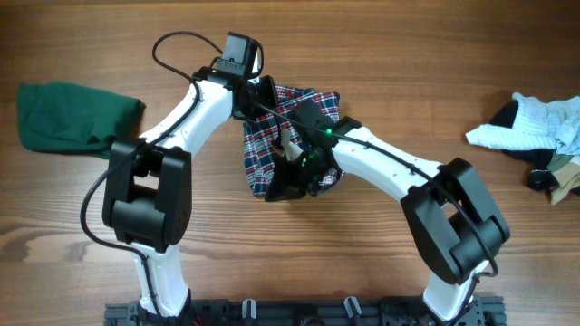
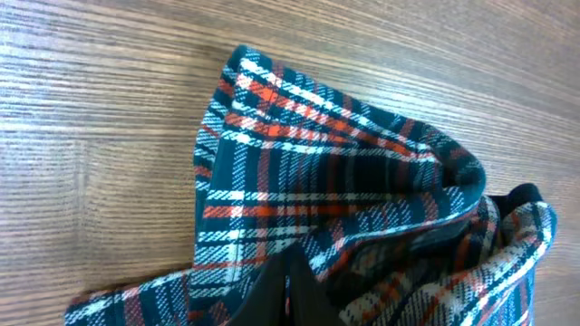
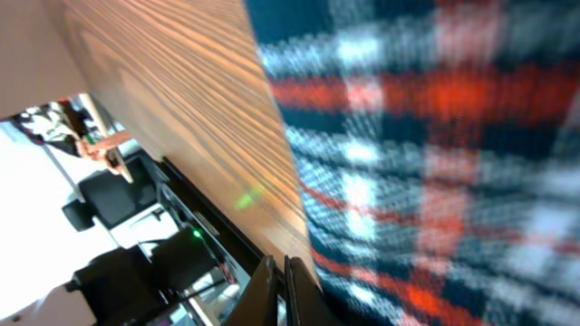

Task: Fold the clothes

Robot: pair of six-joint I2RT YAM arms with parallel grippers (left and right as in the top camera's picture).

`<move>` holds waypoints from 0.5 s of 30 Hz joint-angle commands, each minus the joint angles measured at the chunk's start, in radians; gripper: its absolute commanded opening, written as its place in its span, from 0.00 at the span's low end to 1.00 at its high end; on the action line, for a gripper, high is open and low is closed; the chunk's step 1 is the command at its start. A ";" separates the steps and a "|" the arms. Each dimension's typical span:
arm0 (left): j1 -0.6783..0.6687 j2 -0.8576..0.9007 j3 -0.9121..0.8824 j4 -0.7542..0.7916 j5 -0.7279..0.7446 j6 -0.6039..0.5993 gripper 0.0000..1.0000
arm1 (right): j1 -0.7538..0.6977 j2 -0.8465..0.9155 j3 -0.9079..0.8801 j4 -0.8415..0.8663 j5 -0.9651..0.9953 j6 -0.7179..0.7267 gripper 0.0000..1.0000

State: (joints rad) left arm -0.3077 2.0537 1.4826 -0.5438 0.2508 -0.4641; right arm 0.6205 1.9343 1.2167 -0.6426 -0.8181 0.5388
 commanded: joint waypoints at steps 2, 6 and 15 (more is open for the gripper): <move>0.004 -0.024 0.012 -0.052 -0.005 0.021 0.11 | -0.138 -0.166 0.002 0.093 -0.036 -0.014 0.04; 0.034 -0.201 0.012 -0.143 -0.006 0.042 0.47 | -0.347 -0.237 0.001 0.069 -0.029 -0.104 0.06; -0.059 -0.088 -0.078 -0.148 -0.114 0.120 0.18 | -0.327 -0.038 0.001 -0.110 0.266 -0.267 0.08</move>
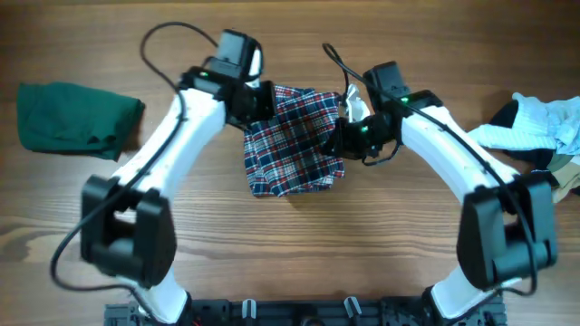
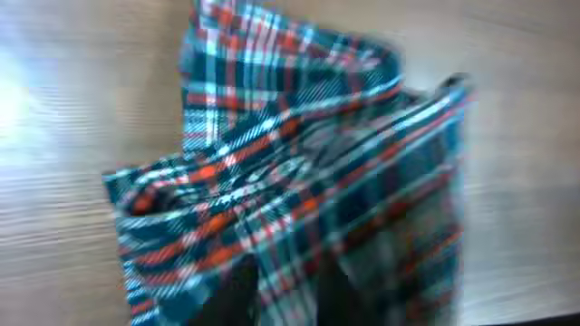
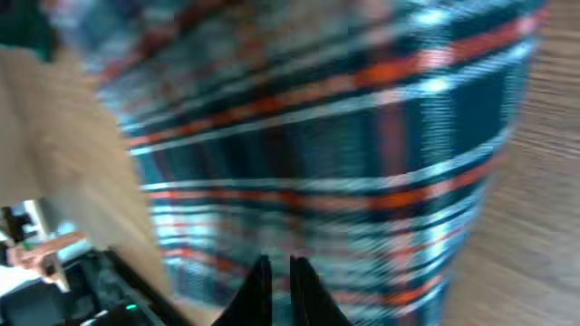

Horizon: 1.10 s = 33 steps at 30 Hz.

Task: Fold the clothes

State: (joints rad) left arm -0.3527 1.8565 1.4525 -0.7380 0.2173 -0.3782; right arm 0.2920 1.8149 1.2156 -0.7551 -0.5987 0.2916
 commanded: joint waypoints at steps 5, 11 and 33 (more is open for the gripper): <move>0.003 0.214 -0.048 0.058 -0.080 0.032 0.20 | 0.002 0.141 0.003 0.045 0.041 -0.030 0.08; 0.101 0.031 0.029 -0.039 0.097 -0.034 0.42 | -0.002 0.036 0.037 -0.002 -0.054 -0.190 0.27; 0.347 -0.088 -0.431 0.198 0.501 -0.216 1.00 | 0.042 0.194 0.043 0.220 -0.023 0.266 0.04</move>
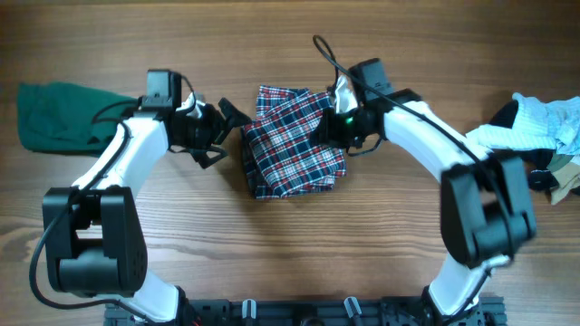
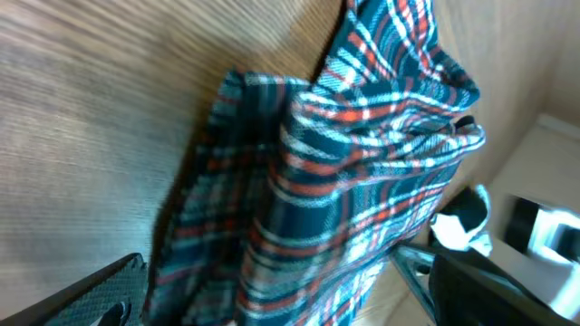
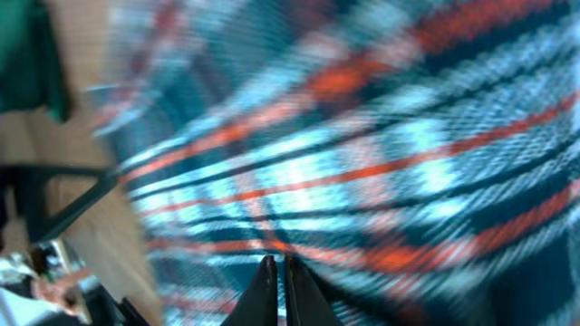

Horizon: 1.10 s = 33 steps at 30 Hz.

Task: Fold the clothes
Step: 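Carry the folded shirt leftward with the left gripper onto the green cloth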

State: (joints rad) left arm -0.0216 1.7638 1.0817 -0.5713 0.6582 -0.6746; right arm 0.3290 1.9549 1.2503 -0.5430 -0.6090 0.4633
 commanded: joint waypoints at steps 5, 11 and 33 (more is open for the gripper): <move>0.018 0.029 -0.135 0.066 0.056 0.204 1.00 | 0.005 0.080 0.008 0.008 -0.012 0.086 0.04; -0.023 0.206 -0.135 0.172 0.131 0.227 1.00 | 0.005 0.080 0.008 0.003 -0.012 0.080 0.04; -0.145 0.294 -0.134 0.467 0.435 0.241 0.04 | 0.005 0.080 0.008 -0.013 -0.013 0.047 0.04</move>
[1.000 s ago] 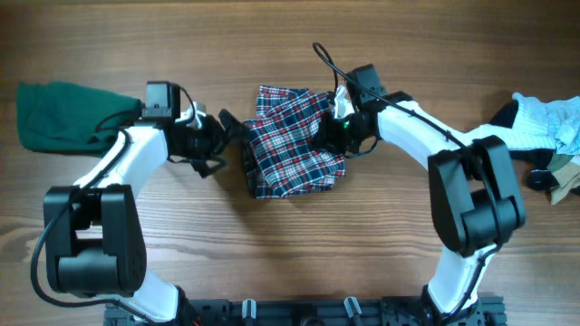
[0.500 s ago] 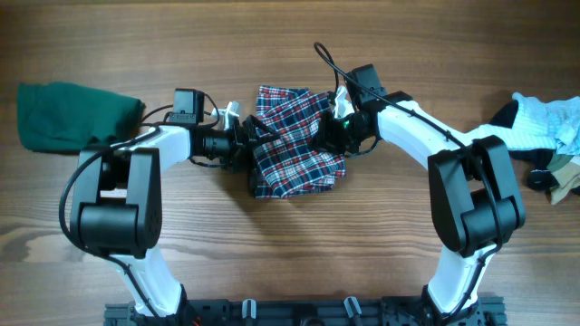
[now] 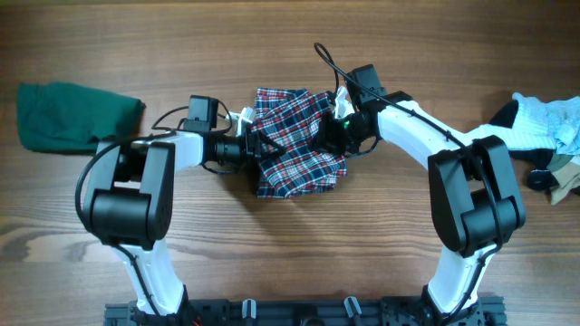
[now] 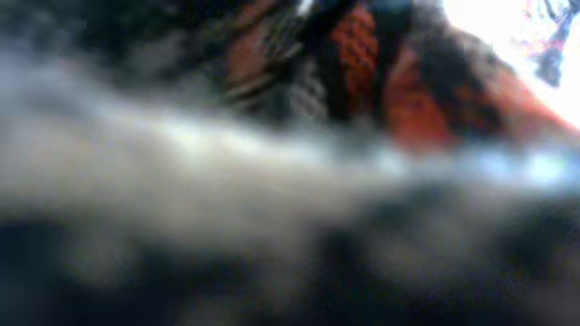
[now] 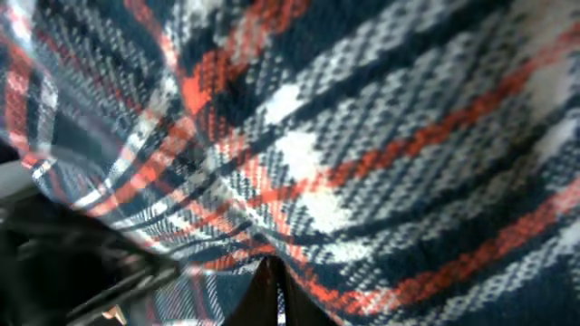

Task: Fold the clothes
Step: 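Carry the folded shirt leftward with the left gripper onto the green cloth, then release the shirt on the green cloth and raise the left gripper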

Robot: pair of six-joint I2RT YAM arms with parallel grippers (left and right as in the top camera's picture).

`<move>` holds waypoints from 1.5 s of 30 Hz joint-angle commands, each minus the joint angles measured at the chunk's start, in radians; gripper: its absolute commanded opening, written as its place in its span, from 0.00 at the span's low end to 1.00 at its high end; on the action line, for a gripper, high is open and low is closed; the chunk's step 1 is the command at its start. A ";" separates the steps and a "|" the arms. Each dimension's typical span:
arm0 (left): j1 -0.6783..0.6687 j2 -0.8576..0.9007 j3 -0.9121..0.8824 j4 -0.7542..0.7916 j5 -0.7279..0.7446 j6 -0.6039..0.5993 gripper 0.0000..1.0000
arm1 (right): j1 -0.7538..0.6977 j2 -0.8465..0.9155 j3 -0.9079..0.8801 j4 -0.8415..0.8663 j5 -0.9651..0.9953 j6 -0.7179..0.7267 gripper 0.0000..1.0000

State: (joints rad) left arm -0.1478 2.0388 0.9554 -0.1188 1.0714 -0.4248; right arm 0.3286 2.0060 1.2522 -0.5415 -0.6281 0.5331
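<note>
A plaid cloth (image 3: 299, 158) in dark blue, red and white lies bunched in a rough square at the table's middle. My right gripper (image 3: 327, 136) sits on its upper right part. In the right wrist view its fingers (image 5: 270, 276) are pressed together with the plaid weave (image 5: 381, 136) filling the frame around them, so it is shut on the cloth. My left gripper (image 3: 256, 147) is pushed against the cloth's left edge. The left wrist view is a dark blur with only a patch of plaid (image 4: 362, 54) showing; its jaws cannot be made out.
A folded green garment (image 3: 72, 116) lies at the far left. A heap of light blue, black and tan clothes (image 3: 544, 136) sits at the right edge. Both arms reach in toward the middle from the near edge.
My left gripper stood open a little left of the plaid cloth; now it is in against the cloth's left edge. The right gripper stays on the cloth's upper right.
First both grippers were over the crumpled plaid cloth, the right arm crossing its middle. Then the left was at its top left and the right at its right edge, the cloth flatter. Then the left was open, clear of the cloth, and now it meets the left edge.
</note>
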 commanded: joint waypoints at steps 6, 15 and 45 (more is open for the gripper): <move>-0.016 -0.025 -0.007 0.060 0.114 -0.032 0.04 | -0.034 -0.002 0.006 -0.064 0.053 -0.134 0.04; 0.171 -0.461 -0.007 0.077 0.060 -0.214 0.04 | -0.147 -0.463 0.006 -0.124 0.184 -0.189 0.08; 1.004 0.015 -0.007 0.350 0.040 -0.088 0.58 | -0.146 -0.459 0.006 -0.323 0.187 -0.193 0.04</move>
State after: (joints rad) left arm 0.8627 2.0357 0.9470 0.2901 1.0954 -0.6182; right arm 0.1799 1.5372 1.2575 -0.8623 -0.4580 0.3458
